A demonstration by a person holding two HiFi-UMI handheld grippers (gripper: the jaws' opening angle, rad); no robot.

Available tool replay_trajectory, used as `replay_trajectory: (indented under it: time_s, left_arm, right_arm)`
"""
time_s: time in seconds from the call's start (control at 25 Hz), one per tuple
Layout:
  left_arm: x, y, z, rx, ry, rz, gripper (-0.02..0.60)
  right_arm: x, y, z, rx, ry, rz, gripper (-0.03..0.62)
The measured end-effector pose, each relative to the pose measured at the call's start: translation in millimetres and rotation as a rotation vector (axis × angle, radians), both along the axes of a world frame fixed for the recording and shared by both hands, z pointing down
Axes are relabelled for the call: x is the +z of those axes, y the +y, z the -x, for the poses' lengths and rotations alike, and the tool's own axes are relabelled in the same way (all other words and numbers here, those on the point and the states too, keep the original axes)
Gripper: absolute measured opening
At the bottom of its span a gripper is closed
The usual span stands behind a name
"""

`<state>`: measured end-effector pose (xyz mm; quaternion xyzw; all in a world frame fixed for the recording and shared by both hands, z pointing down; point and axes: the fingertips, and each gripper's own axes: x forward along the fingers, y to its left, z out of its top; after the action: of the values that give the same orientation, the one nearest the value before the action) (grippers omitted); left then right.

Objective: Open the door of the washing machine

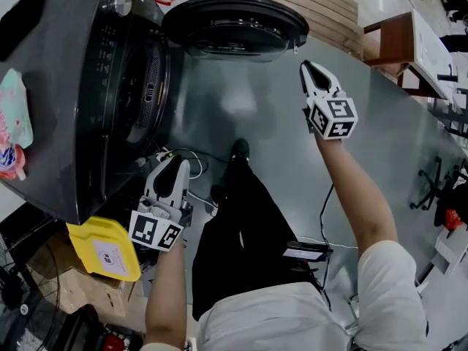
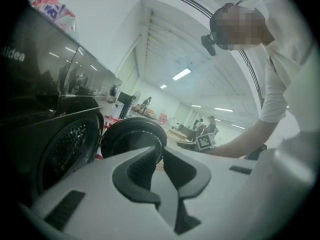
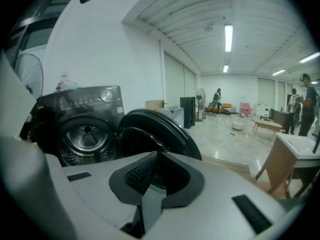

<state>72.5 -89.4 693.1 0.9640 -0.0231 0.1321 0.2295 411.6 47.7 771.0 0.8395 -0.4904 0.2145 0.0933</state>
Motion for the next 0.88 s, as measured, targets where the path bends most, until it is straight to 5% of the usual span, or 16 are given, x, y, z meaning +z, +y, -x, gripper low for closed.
replay_trajectory:
  time_s: [0.2,0.52,0.72,0.88]
  left_arm:
    - [-56.7,-5.7,41.1,0.001,0.04,-0.064,0.051]
    - [-223.6,3.2,128.2,-0.143,0.165,-0.23,0.024]
    - [-282.7,22.2,163.2,-0.155,0.202,-0.312,0.014]
    - [-301.8,31.2,209.8,-0.211,0.22,-0.327,0.012]
  right_arm:
    - [-119.6,24.7,101.0,-0.059,0.004,-0.196,0.031]
    - [-350.9,97.4,233.1,-0.099,0.209,-0.434,0.031]
    - [-425.1,126.5,283.4,-0.171,0.334,-0.481,0.032]
    - [-436.4,144.4,315.5,-0.137,0.311,-0.513,0.032]
